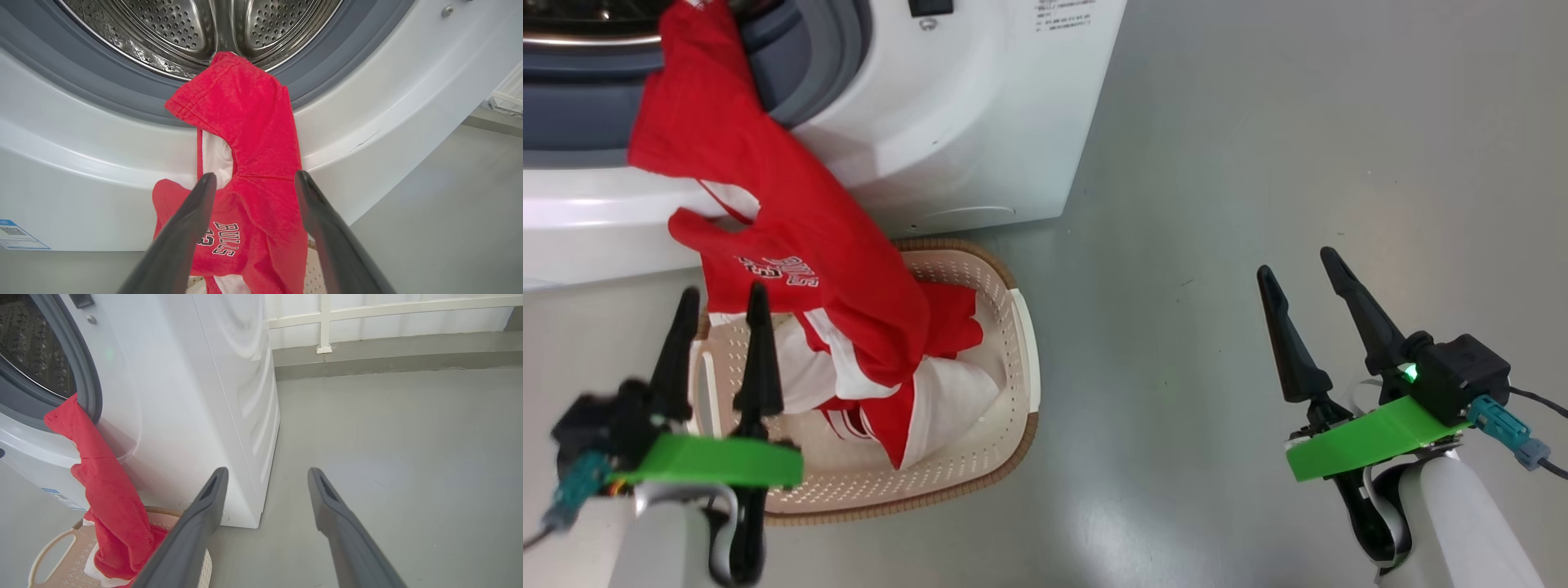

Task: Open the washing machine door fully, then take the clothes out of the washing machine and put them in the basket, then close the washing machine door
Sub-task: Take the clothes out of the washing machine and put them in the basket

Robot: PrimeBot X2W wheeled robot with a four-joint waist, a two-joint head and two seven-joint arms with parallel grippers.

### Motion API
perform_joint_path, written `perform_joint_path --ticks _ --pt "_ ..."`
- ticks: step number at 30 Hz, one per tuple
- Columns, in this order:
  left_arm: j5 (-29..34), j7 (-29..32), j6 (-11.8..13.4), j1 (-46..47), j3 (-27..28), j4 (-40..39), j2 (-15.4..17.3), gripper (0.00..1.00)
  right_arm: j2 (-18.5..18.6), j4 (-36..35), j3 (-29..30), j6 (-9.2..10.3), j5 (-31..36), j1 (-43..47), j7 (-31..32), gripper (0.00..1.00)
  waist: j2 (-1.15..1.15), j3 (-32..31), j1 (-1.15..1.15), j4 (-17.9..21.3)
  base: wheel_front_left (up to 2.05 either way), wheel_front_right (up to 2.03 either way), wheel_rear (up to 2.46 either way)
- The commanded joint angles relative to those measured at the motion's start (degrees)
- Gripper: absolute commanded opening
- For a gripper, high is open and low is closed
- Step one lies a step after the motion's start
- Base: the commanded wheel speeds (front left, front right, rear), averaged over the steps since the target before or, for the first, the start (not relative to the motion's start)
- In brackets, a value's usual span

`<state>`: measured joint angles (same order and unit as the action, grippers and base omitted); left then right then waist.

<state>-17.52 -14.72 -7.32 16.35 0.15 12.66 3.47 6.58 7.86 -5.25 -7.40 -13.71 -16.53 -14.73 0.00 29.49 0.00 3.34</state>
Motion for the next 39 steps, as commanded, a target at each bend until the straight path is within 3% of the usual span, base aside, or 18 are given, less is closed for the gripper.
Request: perform_joint_path --ticks 1,12,31,34,39 --pt "-1.0 -0.3 -0.2 2.5 0.8 1.6 1.7 1.00 -0.4 -1.5 -1.4 -0.09 0.3 -0.3 -0.3 1.00 0.00 0.5 0.00 0.1 0.00 0.00 0.00" --pt "-2.5 -0.3 -0.2 17.8 -3.7 19.2 2.4 1.00 -1.0 -1.4 -2.3 -0.09 0.3 -1.4 -0.3 1.00 0.00 2.2 0.00 1.3 0.00 0.00 0.00" --pt "-1.1 -0.3 -0.2 31.5 -1.3 34.2 1.2 1.00 -1.5 -1.2 -3.4 -0.09 0.4 -2.1 -0.3 1.00 0.00 3.1 0.00 2.5 0.00 0.00 0.00" --pt "-0.6 -0.3 -0.2 32.4 -0.7 35.6 1.3 0.00 -1.5 -1.1 -3.5 -0.09 0.3 -2.2 -0.3 1.00 0.00 3.1 0.00 2.6 0.00 0.00 0.00" --pt "-0.2 -0.3 -0.2 32.6 -0.6 35.9 1.3 0.00 -1.5 -1.2 -3.2 -0.09 0.3 -2.0 -0.3 1.00 0.00 3.0 0.00 2.4 0.00 0.00 0.00"
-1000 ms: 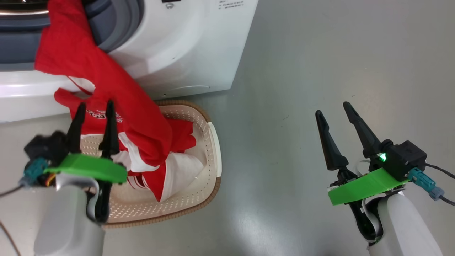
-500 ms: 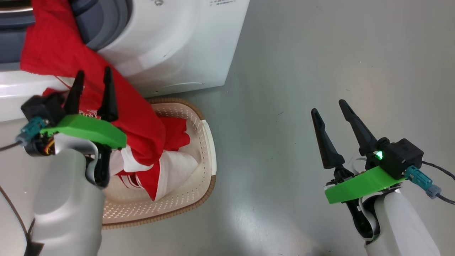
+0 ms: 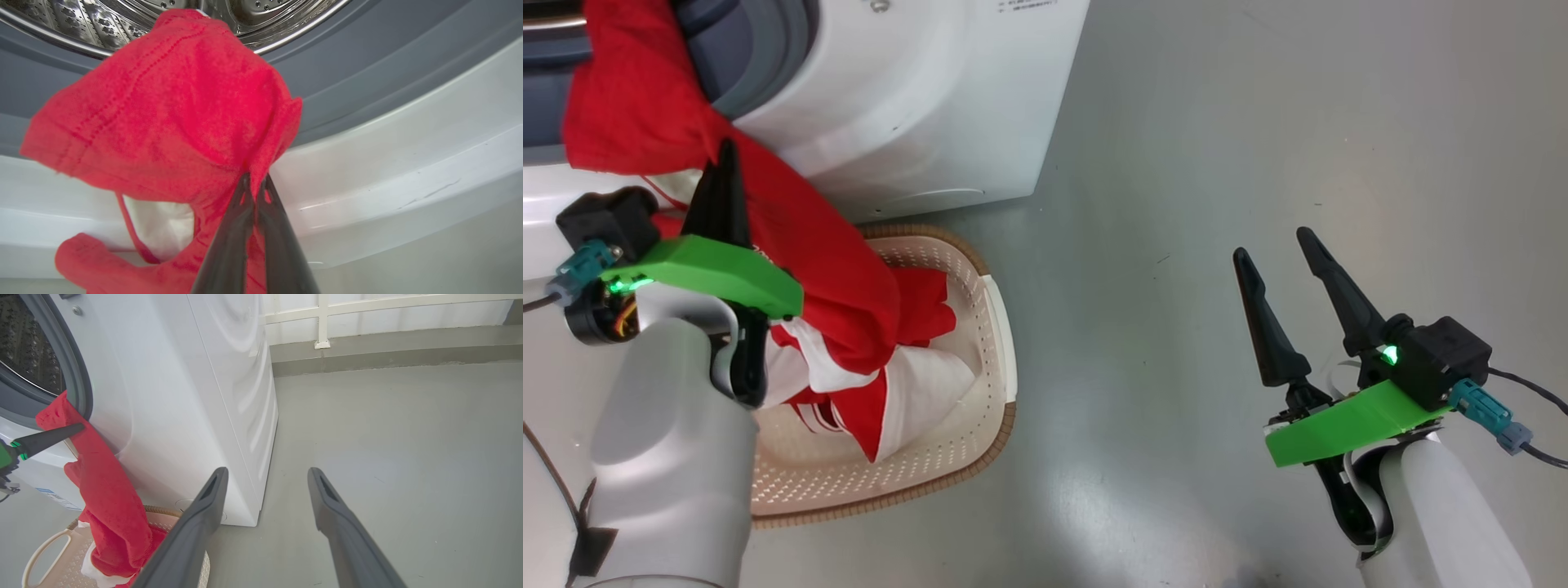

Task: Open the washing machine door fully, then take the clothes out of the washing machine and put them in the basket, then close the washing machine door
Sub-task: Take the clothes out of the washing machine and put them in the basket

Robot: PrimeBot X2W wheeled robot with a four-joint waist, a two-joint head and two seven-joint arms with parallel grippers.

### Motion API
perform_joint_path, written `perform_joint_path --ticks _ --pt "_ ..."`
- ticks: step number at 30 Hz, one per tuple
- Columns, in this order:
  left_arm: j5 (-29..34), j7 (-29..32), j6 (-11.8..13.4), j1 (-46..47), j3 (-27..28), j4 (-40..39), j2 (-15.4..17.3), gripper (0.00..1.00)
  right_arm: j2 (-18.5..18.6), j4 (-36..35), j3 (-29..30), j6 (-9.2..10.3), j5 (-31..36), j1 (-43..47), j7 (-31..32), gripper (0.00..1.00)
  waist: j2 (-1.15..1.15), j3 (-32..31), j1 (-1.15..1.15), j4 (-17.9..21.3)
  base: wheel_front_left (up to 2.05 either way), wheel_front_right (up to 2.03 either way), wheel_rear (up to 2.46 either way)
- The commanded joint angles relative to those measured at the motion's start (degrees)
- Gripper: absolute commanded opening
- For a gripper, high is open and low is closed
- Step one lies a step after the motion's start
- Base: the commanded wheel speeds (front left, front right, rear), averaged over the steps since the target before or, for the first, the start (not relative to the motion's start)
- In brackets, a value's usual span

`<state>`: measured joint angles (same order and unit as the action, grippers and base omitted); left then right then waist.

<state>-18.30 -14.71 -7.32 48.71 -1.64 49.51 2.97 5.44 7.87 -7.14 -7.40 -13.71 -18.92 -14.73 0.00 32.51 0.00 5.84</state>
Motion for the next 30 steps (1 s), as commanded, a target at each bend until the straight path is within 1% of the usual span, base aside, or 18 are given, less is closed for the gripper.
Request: perform_joint_path --ticks 1,5,12,19,22,25,30 --pt "0.6 -0.3 -0.2 0.0 1.0 -1.2 1.7 0.00 -0.3 -1.2 -1.2 -0.09 0.3 0.4 -0.3 1.00 0.00 -0.1 0.00 -0.2 0.00 0.00 0.00" --pt "0.7 -0.3 -0.2 -2.6 0.1 -3.1 1.6 0.00 -0.5 -1.2 -0.9 -0.09 0.4 0.7 -0.3 1.00 0.00 -0.4 0.00 -0.7 0.00 0.00 0.00" --pt "-0.2 -0.3 -0.2 -10.0 -1.1 -6.0 1.2 0.00 -0.5 -1.1 -0.8 -0.09 0.4 0.9 -0.3 1.00 0.00 -0.9 0.00 -1.8 0.00 0.00 0.00" --pt "-1.3 -0.3 -0.2 -15.5 -3.0 -5.8 1.0 0.00 -0.2 -1.1 -0.6 -0.09 0.3 1.0 -0.3 1.00 0.00 -1.3 0.00 -2.4 0.00 0.00 0.00" --pt "-2.2 -0.3 -0.2 -17.5 -4.1 -4.1 0.9 0.00 -0.2 -1.0 -0.8 -0.09 0.2 0.9 -0.3 1.00 0.00 -1.3 0.00 -2.4 0.00 0.00 0.00" --pt "-3.2 -0.3 -0.2 -18.7 -5.9 -0.5 0.7 0.00 -0.1 -1.0 -1.0 -0.09 0.2 0.9 -0.3 1.00 0.00 -1.3 0.00 -2.3 0.00 0.00 0.00" --pt "-6.4 -0.3 -0.2 -18.6 -10.7 5.6 0.4 0.00 -0.1 -1.1 -1.1 -0.09 0.2 0.8 -0.3 1.00 0.00 -0.8 0.00 -2.0 0.00 0.00 0.00"
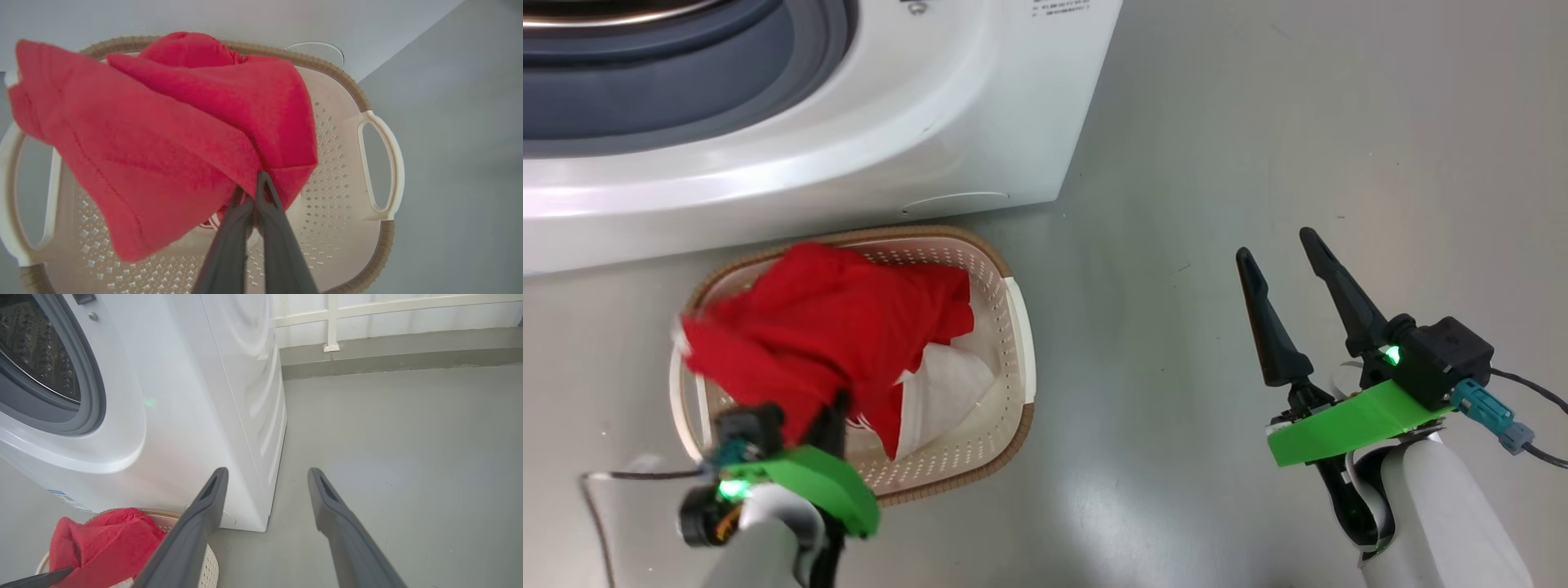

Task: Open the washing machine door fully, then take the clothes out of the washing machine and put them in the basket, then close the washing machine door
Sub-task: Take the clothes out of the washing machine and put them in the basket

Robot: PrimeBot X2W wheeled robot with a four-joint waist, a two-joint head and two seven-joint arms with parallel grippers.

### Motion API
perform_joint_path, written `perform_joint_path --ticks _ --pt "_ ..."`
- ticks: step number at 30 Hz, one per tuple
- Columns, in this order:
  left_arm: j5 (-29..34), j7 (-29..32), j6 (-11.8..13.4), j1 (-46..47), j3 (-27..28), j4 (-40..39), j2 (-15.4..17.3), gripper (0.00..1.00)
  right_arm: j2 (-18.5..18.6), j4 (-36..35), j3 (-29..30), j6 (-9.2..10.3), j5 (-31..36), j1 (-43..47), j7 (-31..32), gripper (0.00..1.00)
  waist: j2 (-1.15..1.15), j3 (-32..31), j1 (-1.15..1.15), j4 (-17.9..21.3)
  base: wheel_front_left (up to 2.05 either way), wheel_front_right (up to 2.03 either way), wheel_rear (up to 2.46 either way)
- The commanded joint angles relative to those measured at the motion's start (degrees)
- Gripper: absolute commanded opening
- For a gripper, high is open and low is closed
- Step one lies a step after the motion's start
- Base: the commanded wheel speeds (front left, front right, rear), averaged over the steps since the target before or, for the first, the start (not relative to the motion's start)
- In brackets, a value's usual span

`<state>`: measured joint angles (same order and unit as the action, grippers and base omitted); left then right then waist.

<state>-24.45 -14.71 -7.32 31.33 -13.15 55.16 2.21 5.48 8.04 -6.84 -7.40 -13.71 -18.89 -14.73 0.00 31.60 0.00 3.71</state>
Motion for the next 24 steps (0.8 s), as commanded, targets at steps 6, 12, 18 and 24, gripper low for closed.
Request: perform_joint_path --ticks 6,12,18,24 --pt "-4.8 0.0 -0.2 1.2 -10.4 5.8 1.0 0.00 -0.3 -1.3 -1.5 -0.09 0.2 0.1 -0.3 1.00 0.00 1.1 0.00 0.7 0.00 0.00 0.00" --pt "-10.6 -0.1 -0.2 5.1 -16.5 7.6 2.1 0.00 -0.5 -1.4 -1.4 -0.09 0.3 -0.3 -0.3 1.00 0.00 1.8 0.00 1.1 0.00 0.00 0.00" --pt "-15.0 -0.2 -0.2 7.1 -19.7 8.7 3.3 1.00 -0.8 -1.3 -1.3 -0.09 0.3 -0.2 -0.3 1.00 0.00 1.8 0.00 1.4 0.00 0.00 0.00" --pt "-16.8 -0.3 -0.2 7.4 -19.6 6.4 5.3 1.00 -0.9 -1.3 -1.0 -0.09 0.4 0.1 -0.3 1.00 0.00 1.3 0.00 1.2 0.00 0.00 0.00"
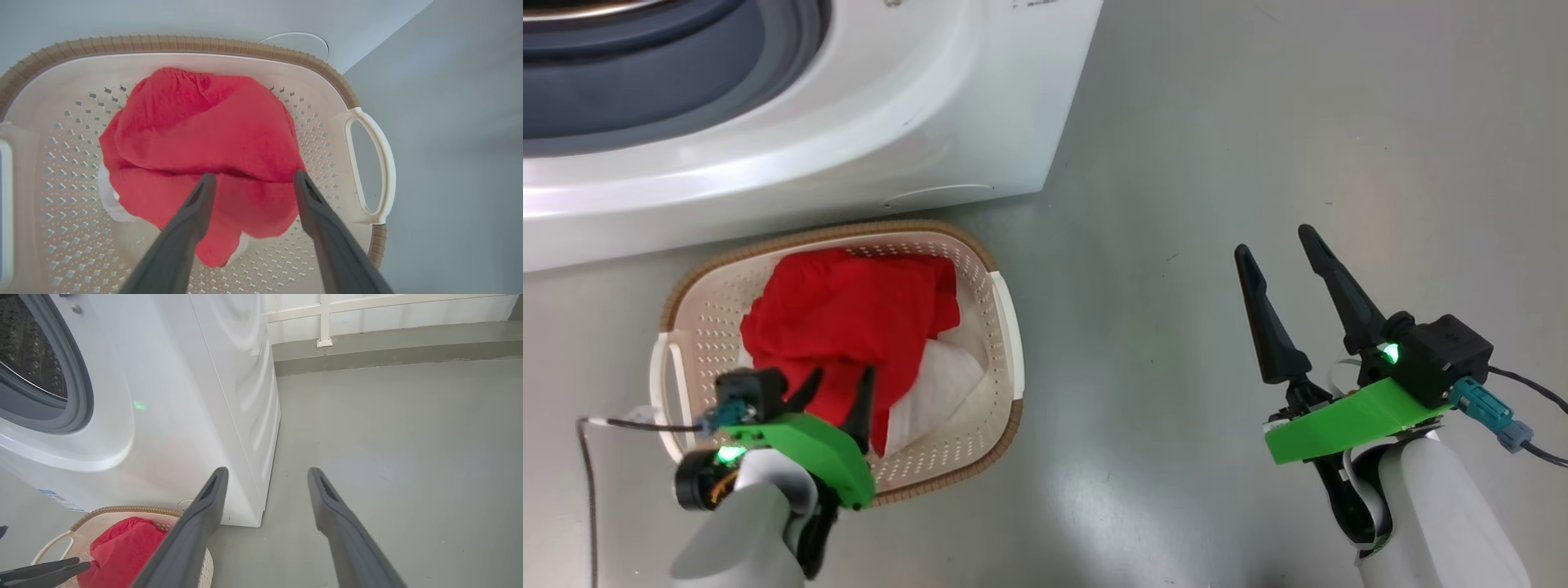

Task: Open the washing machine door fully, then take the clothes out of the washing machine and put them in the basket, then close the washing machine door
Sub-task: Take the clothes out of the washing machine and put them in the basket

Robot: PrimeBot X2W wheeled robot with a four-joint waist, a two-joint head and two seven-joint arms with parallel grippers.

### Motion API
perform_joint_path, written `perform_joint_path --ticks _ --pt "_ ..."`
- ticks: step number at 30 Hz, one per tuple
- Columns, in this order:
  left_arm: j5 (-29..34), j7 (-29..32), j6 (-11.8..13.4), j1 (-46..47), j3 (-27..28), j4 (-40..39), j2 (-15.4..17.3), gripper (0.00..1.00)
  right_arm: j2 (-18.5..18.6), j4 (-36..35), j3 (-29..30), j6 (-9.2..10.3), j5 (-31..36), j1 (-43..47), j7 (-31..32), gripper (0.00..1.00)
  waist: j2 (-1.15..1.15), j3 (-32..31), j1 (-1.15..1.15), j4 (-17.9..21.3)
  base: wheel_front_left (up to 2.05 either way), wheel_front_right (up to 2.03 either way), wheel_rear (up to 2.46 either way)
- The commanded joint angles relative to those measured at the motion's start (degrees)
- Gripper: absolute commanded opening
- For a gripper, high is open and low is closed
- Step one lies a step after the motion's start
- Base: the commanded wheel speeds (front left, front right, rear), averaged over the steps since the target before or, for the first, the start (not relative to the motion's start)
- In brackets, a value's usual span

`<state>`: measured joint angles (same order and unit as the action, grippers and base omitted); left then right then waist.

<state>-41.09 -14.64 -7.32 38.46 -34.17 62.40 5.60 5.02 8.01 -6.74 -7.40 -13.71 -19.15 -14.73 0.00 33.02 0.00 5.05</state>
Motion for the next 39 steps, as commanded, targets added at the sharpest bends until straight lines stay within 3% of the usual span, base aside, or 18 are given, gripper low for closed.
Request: perform_joint_path --ticks 1,14,20,28,39 --pt "-0.2 -0.3 -0.2 0.1 1.7 -1.4 2.2 1.00 -0.4 -1.2 -1.1 -0.09 0.4 0.5 -0.3 1.00 0.00 -0.3 0.00 -0.2 0.00 0.00 0.00" --pt "4.2 -0.4 -0.2 -3.4 10.6 -10.6 4.4 1.00 0.4 -0.1 -1.2 -0.09 0.1 2.2 -0.3 1.00 0.00 -4.4 0.00 -1.6 0.00 0.00 0.00" --pt "10.4 -0.4 0.0 -6.7 19.2 -16.5 4.6 1.00 1.2 0.7 -1.4 -0.09 -0.6 3.5 -0.3 1.00 0.00 -8.6 0.00 -2.0 0.00 0.00 0.00" --pt "20.0 -0.4 -0.1 -14.7 31.0 -28.7 2.3 1.00 2.8 1.6 -1.7 -0.09 -1.5 5.9 -0.3 1.00 0.00 -15.4 0.00 -2.6 0.00 0.00 0.00" --pt "23.9 -0.4 -0.2 -24.4 34.9 -41.7 0.8 1.00 4.2 2.0 -0.4 -0.09 -2.4 10.6 -0.3 1.00 0.00 -22.4 0.00 -3.6 0.00 0.00 0.00"
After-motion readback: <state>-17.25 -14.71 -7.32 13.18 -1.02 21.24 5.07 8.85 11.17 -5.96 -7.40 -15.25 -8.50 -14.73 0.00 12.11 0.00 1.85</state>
